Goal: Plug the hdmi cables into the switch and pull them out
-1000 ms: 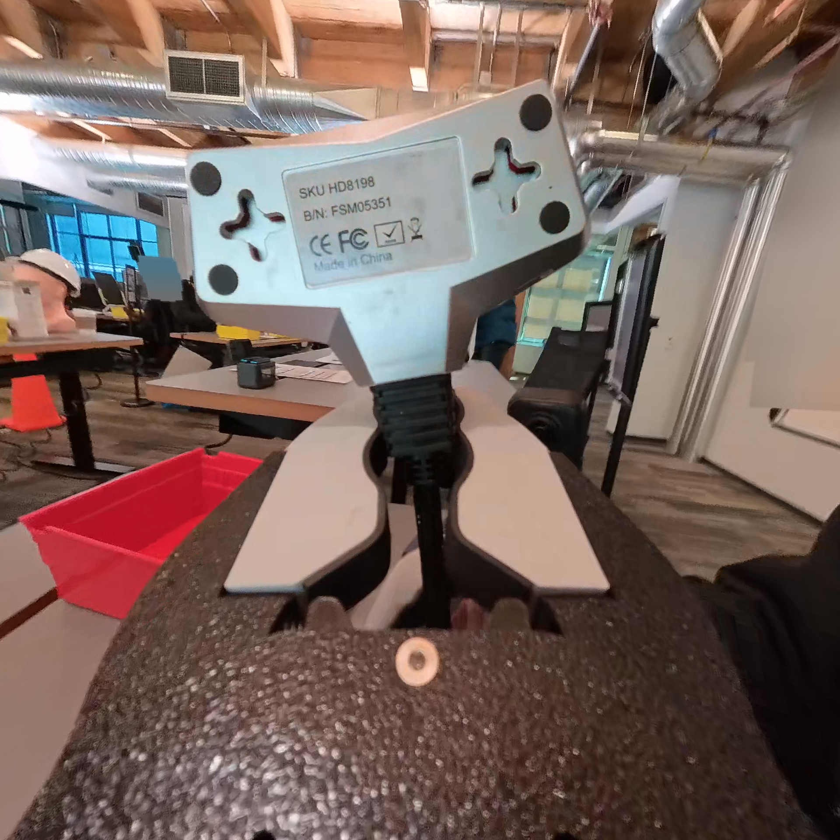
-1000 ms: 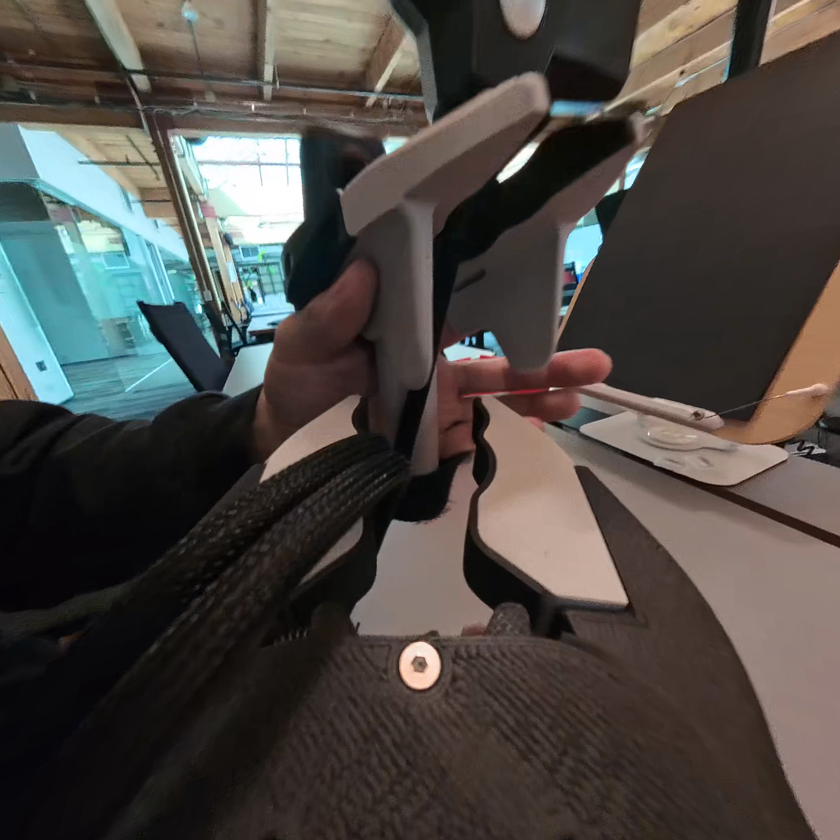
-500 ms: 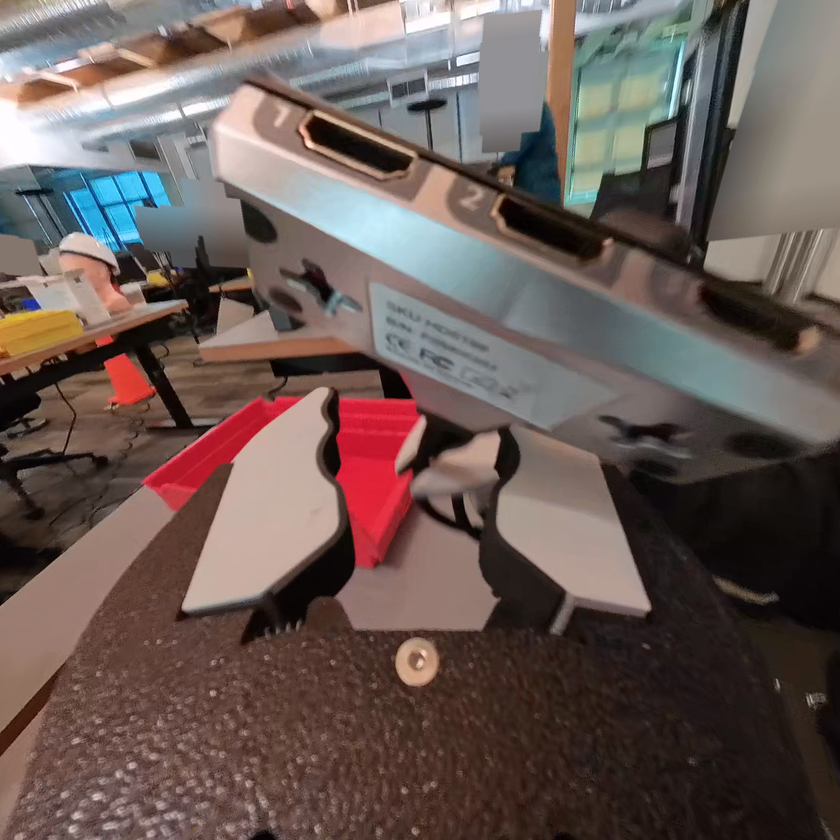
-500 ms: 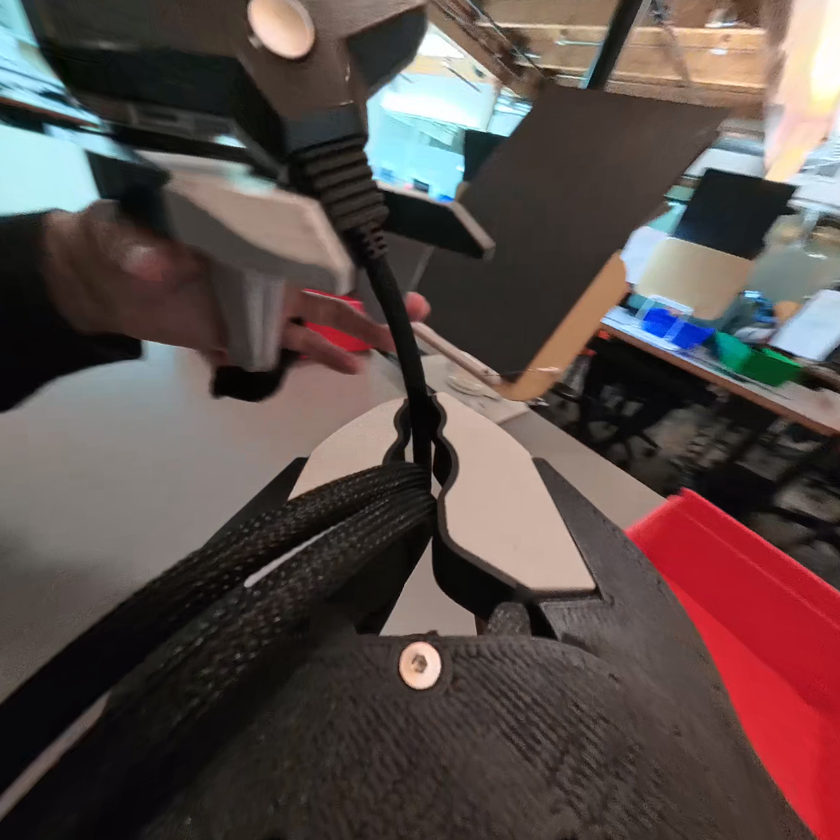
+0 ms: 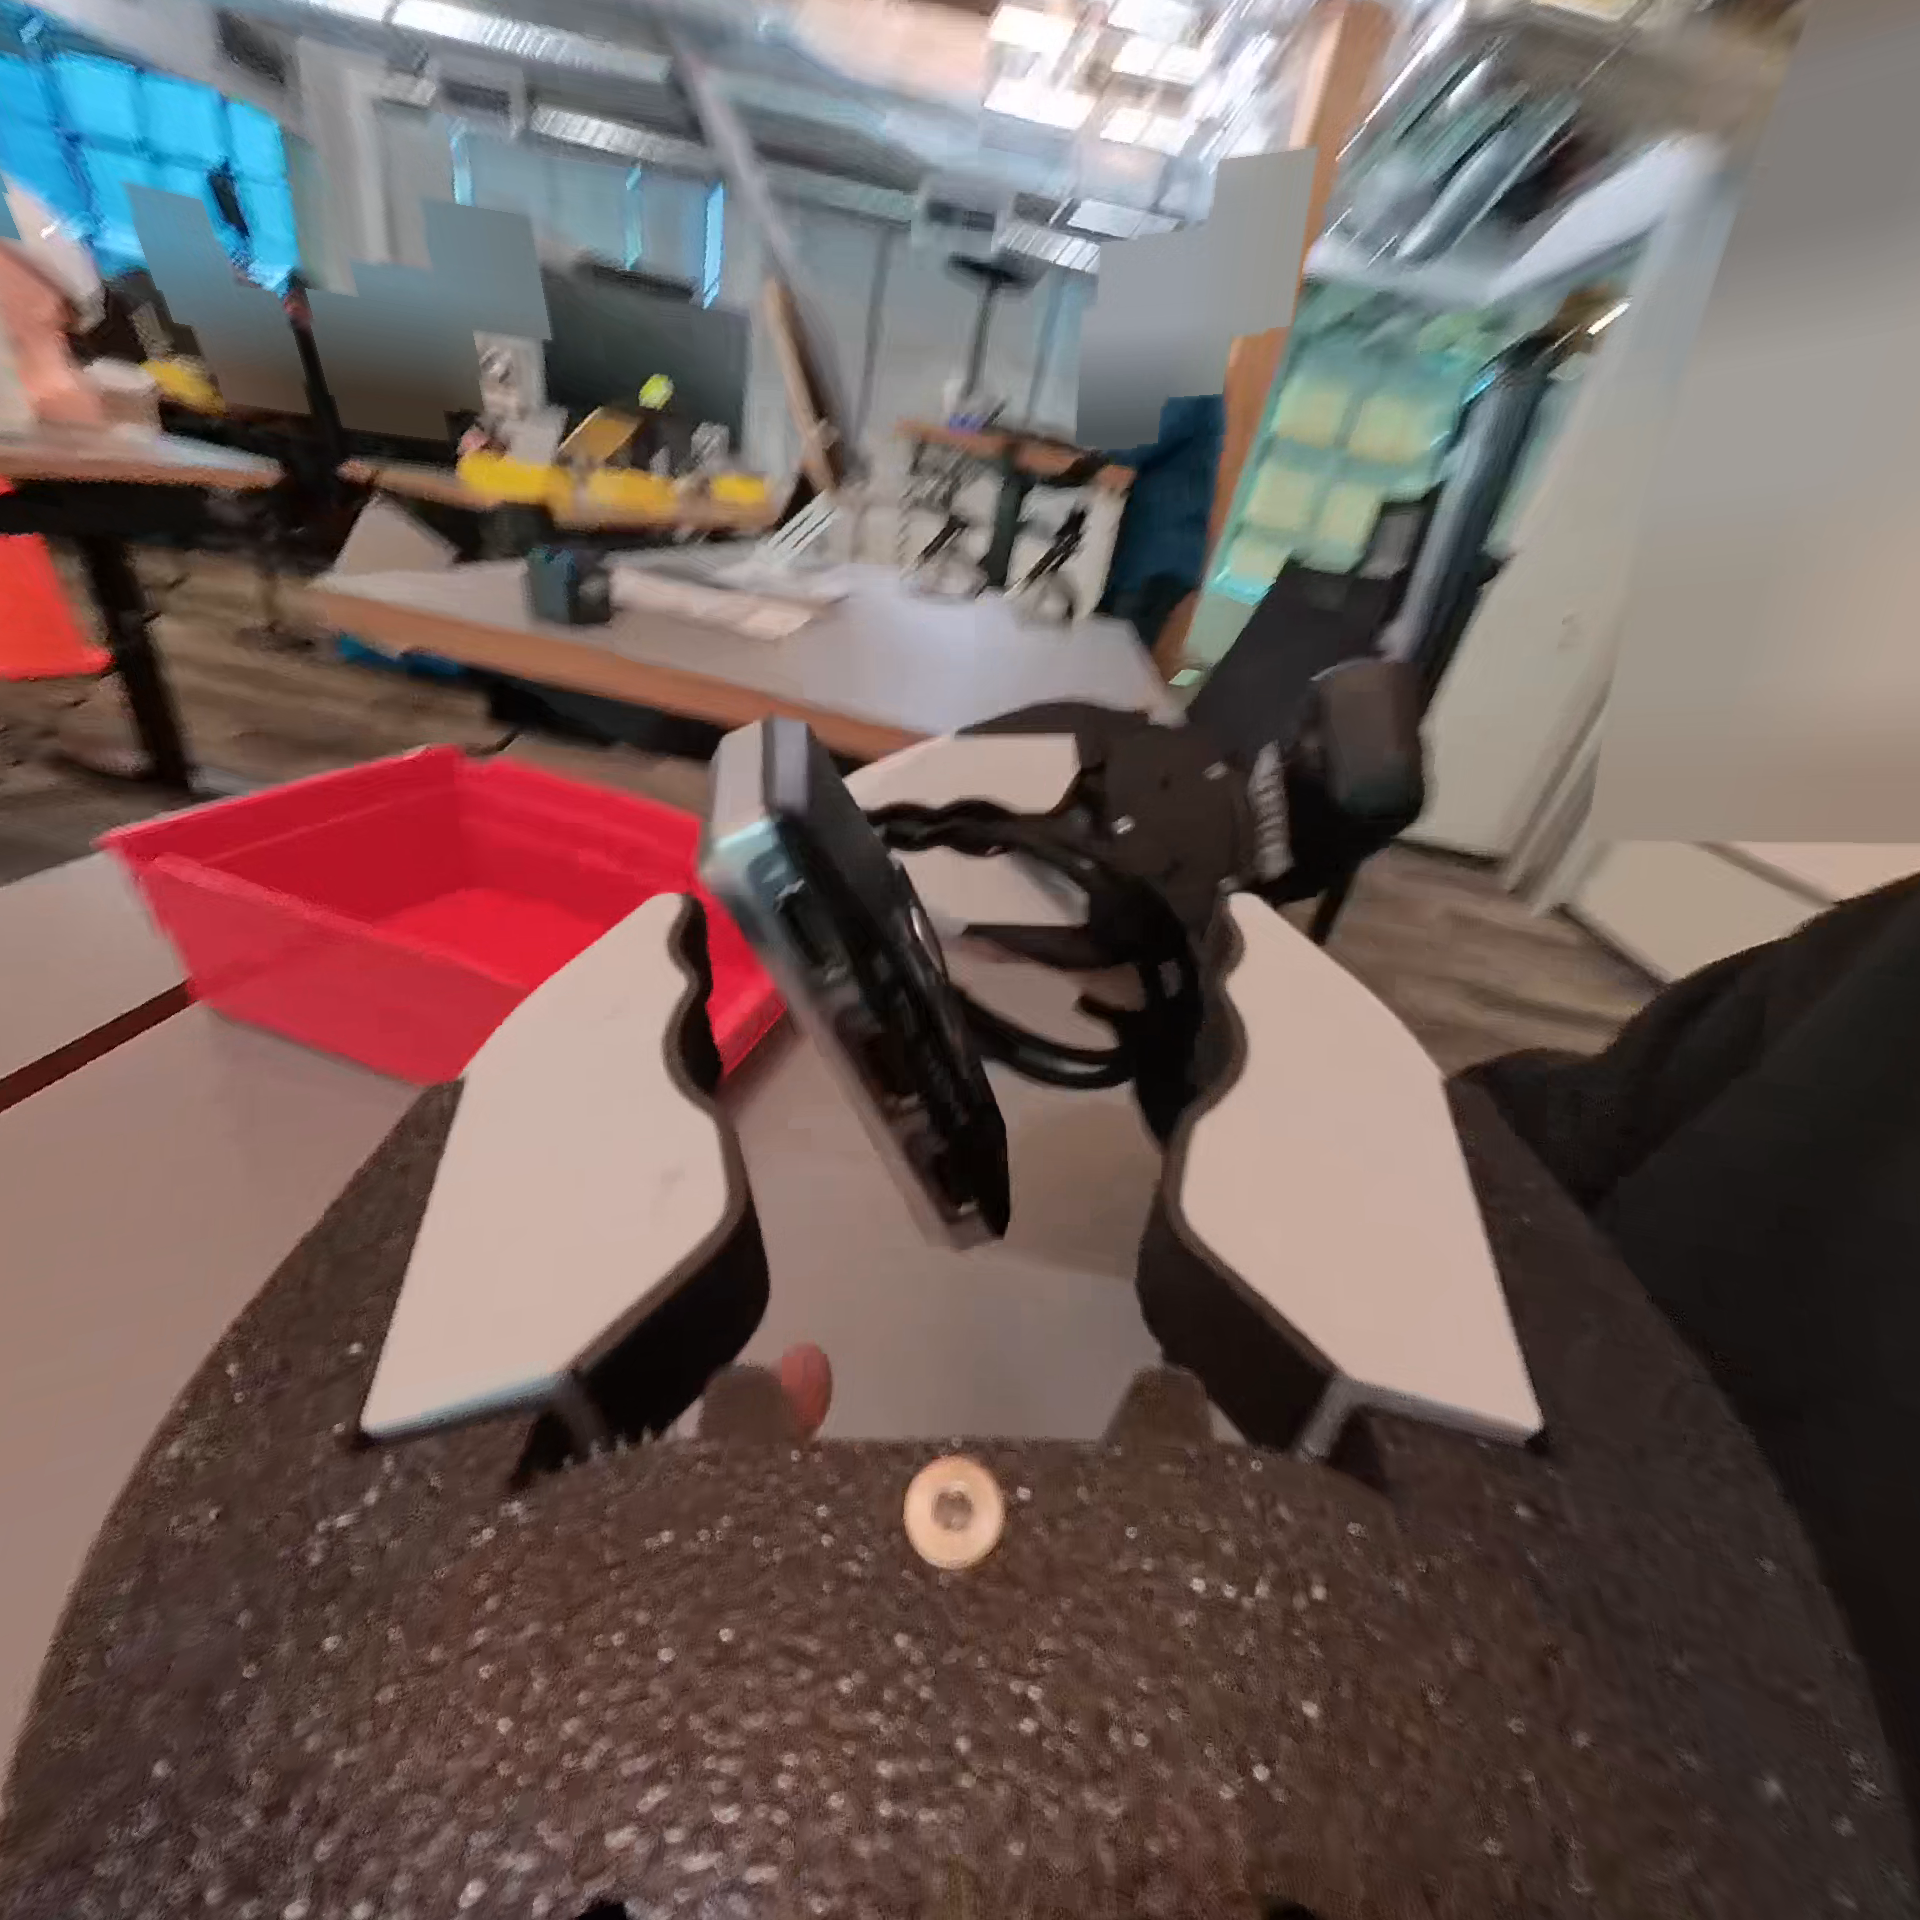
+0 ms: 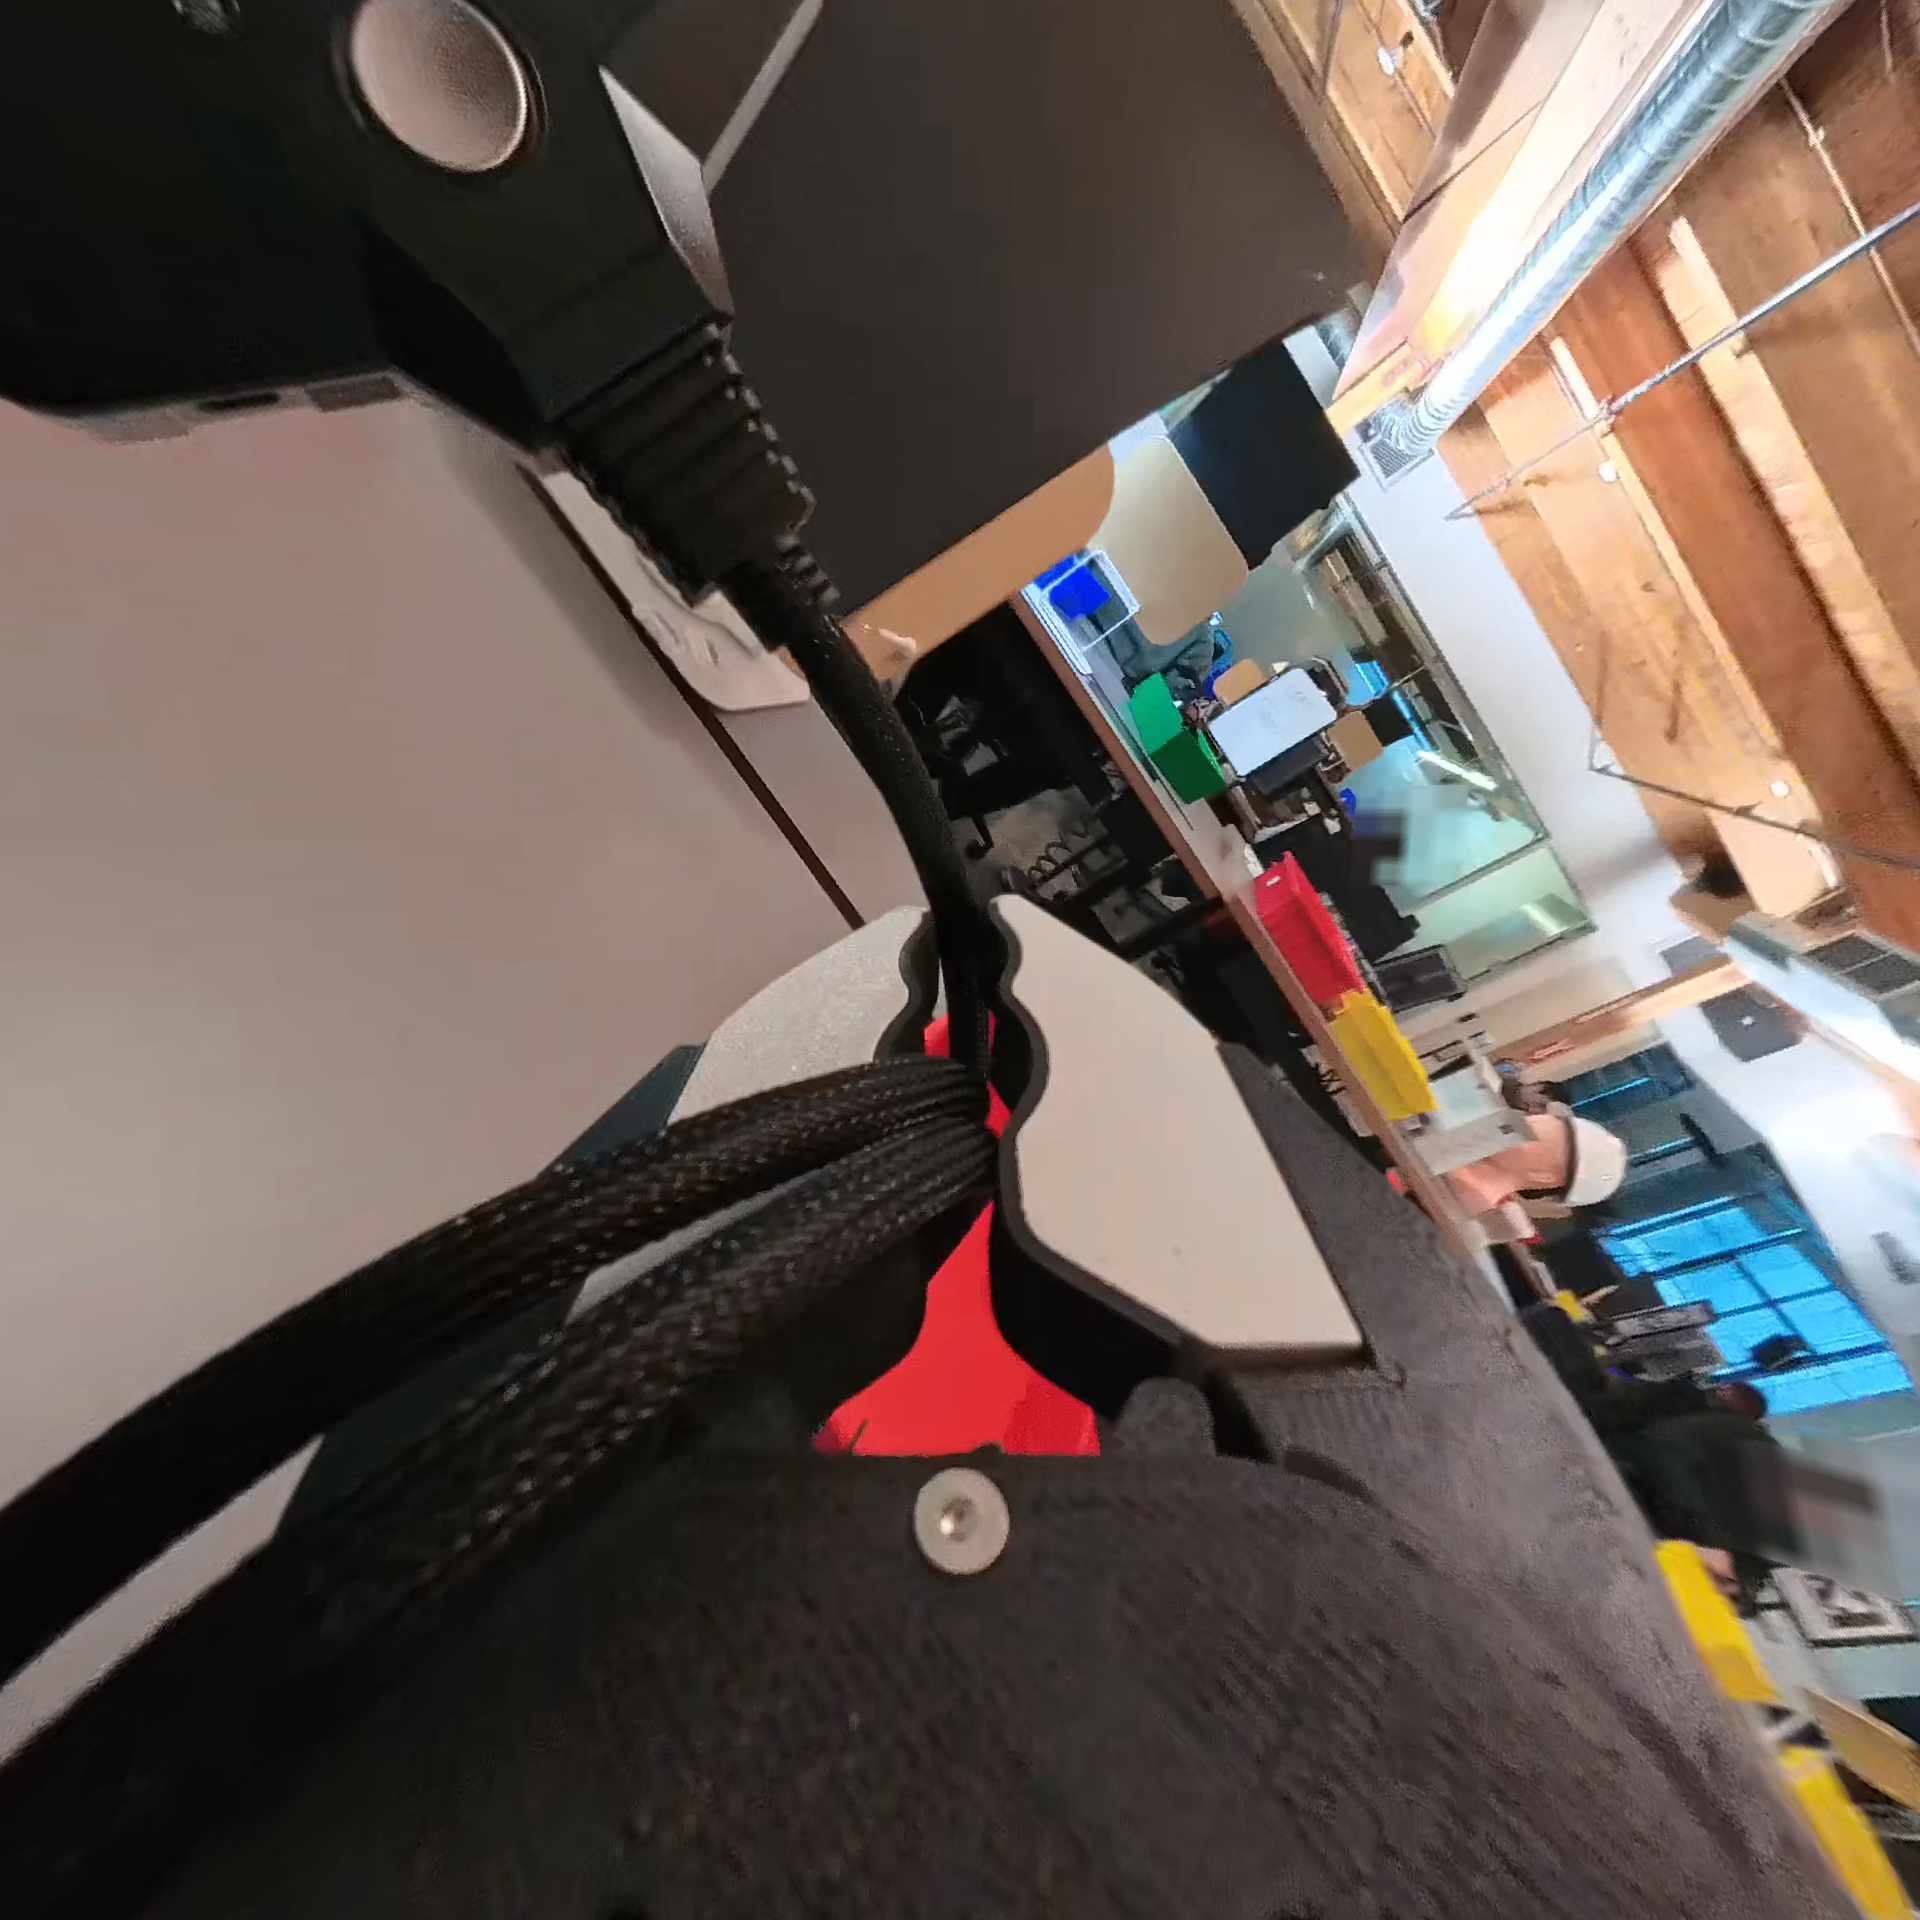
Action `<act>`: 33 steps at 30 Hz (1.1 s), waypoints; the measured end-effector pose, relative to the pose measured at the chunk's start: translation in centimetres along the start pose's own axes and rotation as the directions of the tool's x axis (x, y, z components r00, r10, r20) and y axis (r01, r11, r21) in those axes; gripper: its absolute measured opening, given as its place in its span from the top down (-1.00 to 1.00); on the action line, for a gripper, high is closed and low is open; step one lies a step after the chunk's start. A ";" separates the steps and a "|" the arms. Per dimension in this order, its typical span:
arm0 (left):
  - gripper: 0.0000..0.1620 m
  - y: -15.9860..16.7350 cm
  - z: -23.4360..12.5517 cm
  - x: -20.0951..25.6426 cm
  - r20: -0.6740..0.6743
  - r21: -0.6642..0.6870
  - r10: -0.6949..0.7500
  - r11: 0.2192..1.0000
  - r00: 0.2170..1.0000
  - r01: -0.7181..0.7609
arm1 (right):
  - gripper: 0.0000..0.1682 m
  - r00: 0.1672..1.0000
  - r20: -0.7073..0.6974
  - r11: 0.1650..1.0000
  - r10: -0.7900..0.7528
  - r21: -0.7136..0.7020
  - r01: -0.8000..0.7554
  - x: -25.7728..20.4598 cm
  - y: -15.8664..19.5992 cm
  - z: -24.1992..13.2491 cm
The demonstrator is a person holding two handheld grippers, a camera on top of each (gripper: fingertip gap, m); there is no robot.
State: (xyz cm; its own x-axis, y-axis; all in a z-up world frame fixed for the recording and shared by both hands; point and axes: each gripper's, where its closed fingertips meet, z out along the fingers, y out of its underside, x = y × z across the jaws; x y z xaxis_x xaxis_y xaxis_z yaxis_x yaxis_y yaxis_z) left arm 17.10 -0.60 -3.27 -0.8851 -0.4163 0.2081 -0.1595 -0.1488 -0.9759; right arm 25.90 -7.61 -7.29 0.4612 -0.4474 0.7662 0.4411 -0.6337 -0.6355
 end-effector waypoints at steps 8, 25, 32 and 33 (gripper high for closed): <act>0.71 1.4 -0.9 -1.7 0.056 -0.029 -0.275 0.961 0.960 0.277 | 0.90 0.970 0.233 0.986 -0.065 0.163 0.026 -3.8 -2.1 -0.4; 0.69 3.4 -0.1 -1.1 -0.253 -0.140 -0.703 0.707 0.665 0.693 | 0.74 0.860 0.508 0.758 -0.057 0.582 -0.294 -7.4 -7.0 -4.2; 0.68 3.2 0.1 -1.8 -0.273 -0.139 -0.734 0.670 0.622 0.729 | 0.85 0.775 0.625 0.692 0.093 0.519 -0.501 -6.3 -7.2 -4.3; 0.68 3.2 0.1 -2.1 -0.270 -0.128 -0.739 0.663 0.617 0.738 | 0.85 0.770 0.627 0.693 0.119 0.503 -0.516 -6.2 -7.1 -4.0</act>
State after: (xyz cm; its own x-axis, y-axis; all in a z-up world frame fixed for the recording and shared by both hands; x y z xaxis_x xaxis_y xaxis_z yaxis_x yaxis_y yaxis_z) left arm 18.47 -0.29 -6.80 -0.5465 0.0953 0.8320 -0.8147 -0.2906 -0.5018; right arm 16.88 -2.85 -7.15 0.8901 -0.0241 0.4551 0.4548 0.1089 -0.8839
